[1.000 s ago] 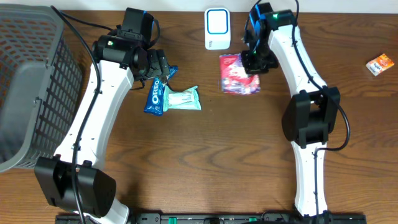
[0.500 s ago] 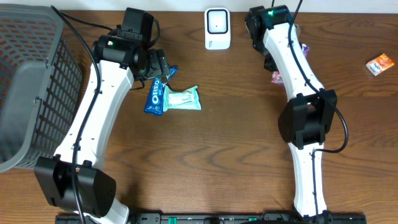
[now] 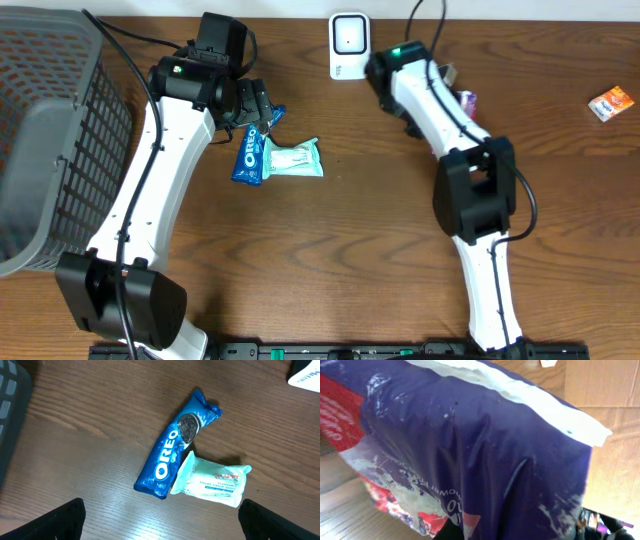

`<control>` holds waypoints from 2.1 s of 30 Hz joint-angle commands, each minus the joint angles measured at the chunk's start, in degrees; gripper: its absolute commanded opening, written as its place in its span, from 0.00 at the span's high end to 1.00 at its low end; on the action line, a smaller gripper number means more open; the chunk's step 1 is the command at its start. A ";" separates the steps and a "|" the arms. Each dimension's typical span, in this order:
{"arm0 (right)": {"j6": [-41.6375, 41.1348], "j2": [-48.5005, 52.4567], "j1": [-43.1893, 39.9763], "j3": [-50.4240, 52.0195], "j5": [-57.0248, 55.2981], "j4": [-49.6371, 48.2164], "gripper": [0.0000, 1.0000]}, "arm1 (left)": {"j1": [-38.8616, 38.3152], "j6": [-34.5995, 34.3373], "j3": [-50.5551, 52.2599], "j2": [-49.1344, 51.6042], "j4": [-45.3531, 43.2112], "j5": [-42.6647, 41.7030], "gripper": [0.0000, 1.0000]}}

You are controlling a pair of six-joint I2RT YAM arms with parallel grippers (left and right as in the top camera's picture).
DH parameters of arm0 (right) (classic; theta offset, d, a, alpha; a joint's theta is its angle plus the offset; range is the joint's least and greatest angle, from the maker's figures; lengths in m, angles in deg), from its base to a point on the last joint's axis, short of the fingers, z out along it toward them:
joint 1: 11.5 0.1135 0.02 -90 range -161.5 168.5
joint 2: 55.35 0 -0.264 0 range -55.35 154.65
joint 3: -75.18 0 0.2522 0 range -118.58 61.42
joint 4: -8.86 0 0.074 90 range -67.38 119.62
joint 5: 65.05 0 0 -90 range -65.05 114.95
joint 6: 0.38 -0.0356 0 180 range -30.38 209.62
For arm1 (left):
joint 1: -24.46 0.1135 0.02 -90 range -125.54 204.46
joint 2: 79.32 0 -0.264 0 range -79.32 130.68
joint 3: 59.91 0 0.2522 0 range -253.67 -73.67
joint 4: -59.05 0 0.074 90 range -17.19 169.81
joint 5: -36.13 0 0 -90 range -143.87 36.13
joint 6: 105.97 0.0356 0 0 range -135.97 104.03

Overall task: Scan the item barcode
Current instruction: 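Lift the pink-purple bag and turn it over with the right gripper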

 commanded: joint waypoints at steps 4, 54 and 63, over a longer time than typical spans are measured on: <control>4.50 -0.72 7.67 -0.70 8.57 -4.81 0.77 | 0.07 0.13 -0.31 0.33 0.33 0.52 0.02; 47.63 -0.66 -23.52 9.53 90.01 -19.43 0.88 | 0.07 0.13 -0.31 0.33 0.33 0.52 0.02; 31.69 -5.40 -20.31 -5.53 58.21 -13.42 0.99 | 0.07 0.13 -0.31 0.33 0.33 0.52 0.02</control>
